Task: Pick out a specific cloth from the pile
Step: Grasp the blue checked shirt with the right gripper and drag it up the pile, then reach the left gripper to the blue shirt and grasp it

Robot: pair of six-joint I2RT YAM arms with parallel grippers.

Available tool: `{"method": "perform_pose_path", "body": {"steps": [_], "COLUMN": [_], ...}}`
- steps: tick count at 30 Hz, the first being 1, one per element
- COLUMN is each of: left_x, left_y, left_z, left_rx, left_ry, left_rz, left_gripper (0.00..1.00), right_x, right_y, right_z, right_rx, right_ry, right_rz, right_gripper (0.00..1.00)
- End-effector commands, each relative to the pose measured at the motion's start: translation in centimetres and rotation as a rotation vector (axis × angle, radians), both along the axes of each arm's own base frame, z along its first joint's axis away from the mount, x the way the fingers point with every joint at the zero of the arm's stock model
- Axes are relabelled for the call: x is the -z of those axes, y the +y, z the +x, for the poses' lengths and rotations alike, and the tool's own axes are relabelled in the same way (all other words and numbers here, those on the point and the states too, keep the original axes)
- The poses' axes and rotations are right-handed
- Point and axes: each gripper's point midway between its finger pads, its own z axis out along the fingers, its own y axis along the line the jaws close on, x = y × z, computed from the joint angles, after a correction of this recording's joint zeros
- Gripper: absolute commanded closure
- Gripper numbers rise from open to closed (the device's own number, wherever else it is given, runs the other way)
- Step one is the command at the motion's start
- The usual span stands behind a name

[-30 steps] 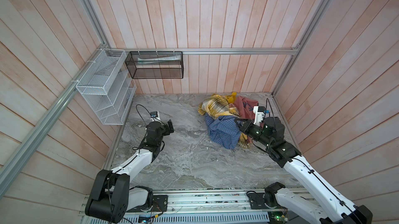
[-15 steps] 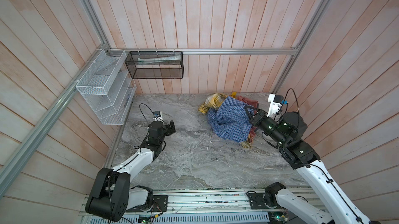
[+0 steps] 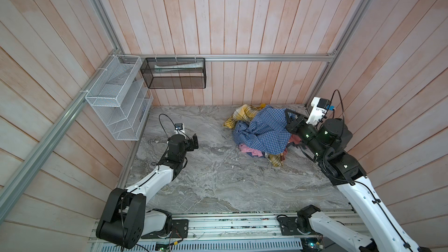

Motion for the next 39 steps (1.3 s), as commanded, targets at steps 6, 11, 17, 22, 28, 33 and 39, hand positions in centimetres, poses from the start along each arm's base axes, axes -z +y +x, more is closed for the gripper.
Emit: {"method": "perform_pose_path", "body": {"steps": [6, 11, 17, 22, 28, 33, 39], "left_x": [-0.9, -2.0, -3.7, -3.6, -3.6, -2.2, -0.6], "left_y": [-0.3, -3.8, -12.0, -18.2, -24.4, -27.2, -28.9], "left_z": [0.6, 0.6, -1.1, -1.4, -2.0, -1.7, -1.2], "left_rx": [0.006, 0.14, 0.475, 0.678, 0.857, 0.93, 0.975], "left_ry": [-0.019, -0.056, -0.133, -0.131, -0.153, -0.137, -0.096], "left_rz": [0.013, 0.092, 0.052, 0.043, 0.038, 0.053, 0.04], "left_gripper": [0.0, 0.0, 0.0, 0.0, 0.0, 0.0, 0.0], "right_x": [-5.4, -6.3, -4.6, -0.4, 4.1, 7.5, 9.1], "right_y": [-0.9, 0.2, 0.4, -1.8, -3.9, -5.6, -7.0], "right_z": [0.5, 1.0, 1.7, 2.6, 3.5, 4.4, 4.8], "right_rx": [0.038, -0.01, -0.011, 0.092, 0.123, 0.126, 0.138], "right_ry": [-0.123, -0.143, -0.108, -0.009, 0.094, 0.168, 0.203], "right_rz": [-0.046, -0.035, -0.051, -0.084, -0.063, -0.035, -0.03], "right_gripper": [1.0, 1.0, 1.0, 1.0, 1.0, 1.0, 1.0]}}
